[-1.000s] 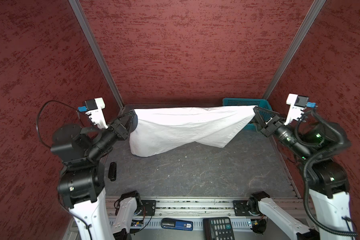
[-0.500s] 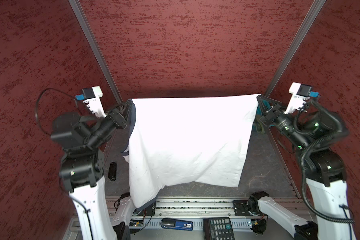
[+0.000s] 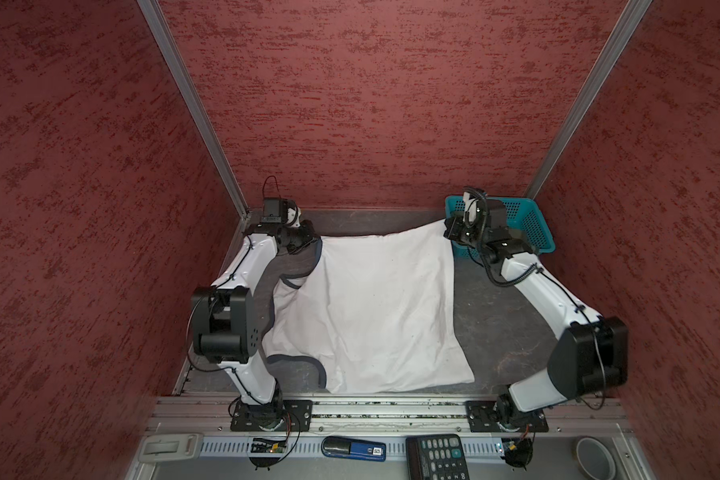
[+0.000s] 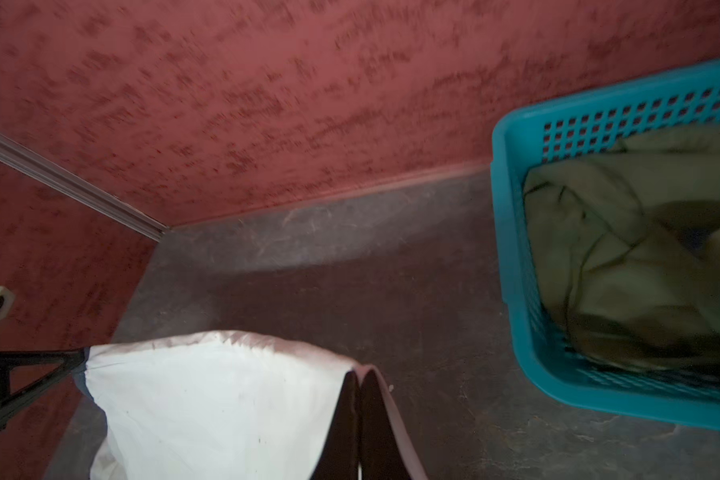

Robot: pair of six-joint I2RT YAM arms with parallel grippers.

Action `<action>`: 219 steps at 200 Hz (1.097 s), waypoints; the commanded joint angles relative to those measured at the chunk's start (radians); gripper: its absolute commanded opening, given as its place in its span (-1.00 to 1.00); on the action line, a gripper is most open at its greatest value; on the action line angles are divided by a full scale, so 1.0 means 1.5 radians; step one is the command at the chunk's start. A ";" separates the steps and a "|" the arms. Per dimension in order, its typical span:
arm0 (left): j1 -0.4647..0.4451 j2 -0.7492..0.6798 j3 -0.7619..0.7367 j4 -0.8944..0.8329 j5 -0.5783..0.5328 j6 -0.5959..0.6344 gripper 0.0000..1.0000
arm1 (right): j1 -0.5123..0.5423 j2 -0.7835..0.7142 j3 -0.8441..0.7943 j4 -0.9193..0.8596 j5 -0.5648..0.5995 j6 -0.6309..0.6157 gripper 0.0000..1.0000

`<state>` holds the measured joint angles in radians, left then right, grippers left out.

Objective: Fold and stack the tank tops
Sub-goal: 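Lower the stretched tank top flat onto the table with both grippers, then release the tank top and move both grippers nearer the robot over it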

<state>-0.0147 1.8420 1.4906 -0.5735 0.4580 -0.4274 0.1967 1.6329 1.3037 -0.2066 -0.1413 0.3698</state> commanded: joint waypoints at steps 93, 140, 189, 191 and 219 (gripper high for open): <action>-0.023 0.222 0.305 -0.131 -0.182 0.047 0.20 | -0.011 0.228 0.226 -0.062 0.192 -0.016 0.11; -0.005 0.079 0.189 -0.141 -0.229 0.027 0.56 | 0.003 0.125 0.141 -0.095 0.163 -0.036 0.40; 0.049 -0.082 -0.066 -0.072 -0.265 -0.034 0.51 | 0.082 0.006 -0.070 -0.048 0.046 0.027 0.39; 0.055 -0.082 -0.070 -0.071 -0.264 -0.034 0.50 | 0.086 0.004 -0.077 -0.046 0.044 0.030 0.39; 0.095 -0.047 -0.065 -0.099 -0.304 -0.017 0.34 | 0.119 -0.014 -0.147 -0.025 0.012 0.045 0.37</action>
<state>0.0814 1.7115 1.3911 -0.7242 0.0837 -0.4541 0.3435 1.6341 1.1587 -0.2852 -0.0467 0.3904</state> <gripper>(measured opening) 0.697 0.687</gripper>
